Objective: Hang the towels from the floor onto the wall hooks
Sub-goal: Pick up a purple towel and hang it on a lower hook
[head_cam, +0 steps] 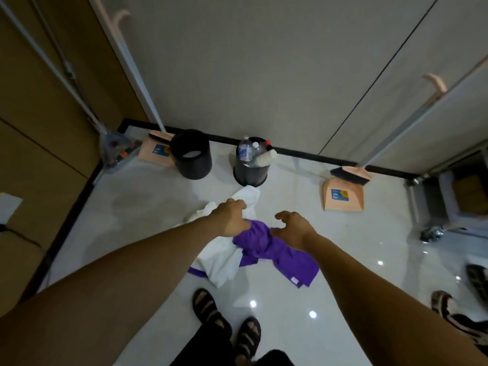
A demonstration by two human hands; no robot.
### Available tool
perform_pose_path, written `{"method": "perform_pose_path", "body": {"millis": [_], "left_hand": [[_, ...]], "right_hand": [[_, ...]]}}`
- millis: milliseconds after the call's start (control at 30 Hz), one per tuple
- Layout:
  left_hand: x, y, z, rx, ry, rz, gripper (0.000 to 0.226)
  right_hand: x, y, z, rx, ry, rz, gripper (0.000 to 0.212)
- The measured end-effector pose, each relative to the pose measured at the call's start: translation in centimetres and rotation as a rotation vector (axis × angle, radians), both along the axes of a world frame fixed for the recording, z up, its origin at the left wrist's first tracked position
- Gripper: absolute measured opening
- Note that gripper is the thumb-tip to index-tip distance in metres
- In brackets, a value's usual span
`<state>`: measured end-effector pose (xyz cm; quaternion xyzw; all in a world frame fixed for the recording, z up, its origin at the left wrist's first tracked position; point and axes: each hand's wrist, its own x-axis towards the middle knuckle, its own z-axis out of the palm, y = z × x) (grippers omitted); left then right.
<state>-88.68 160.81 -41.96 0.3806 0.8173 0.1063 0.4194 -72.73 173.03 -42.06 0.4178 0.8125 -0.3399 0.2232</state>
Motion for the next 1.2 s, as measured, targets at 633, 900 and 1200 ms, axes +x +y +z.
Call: {"method": "perform_pose_path", "body": {"millis": [633,900,1200], "left_hand": [[9.0,9.8,-51.7,-0.119,-0.056,0.098,0.043],[10.6,9.0,-60.3,0.057,-0.044,0.144,0.027],[9.8,9.1,-52.2,0.069,-0.093,0.202,0.035]], "right_hand": [[12.5,7.2,-55.1,-0.137,-0.295,-0.221,0.046],[11.9,6.7,-66.8,0.062,-0.267,-0.295,0.035],[10.0,7.0,-55.2,0.094,0.186,-0.652,0.014]]}}
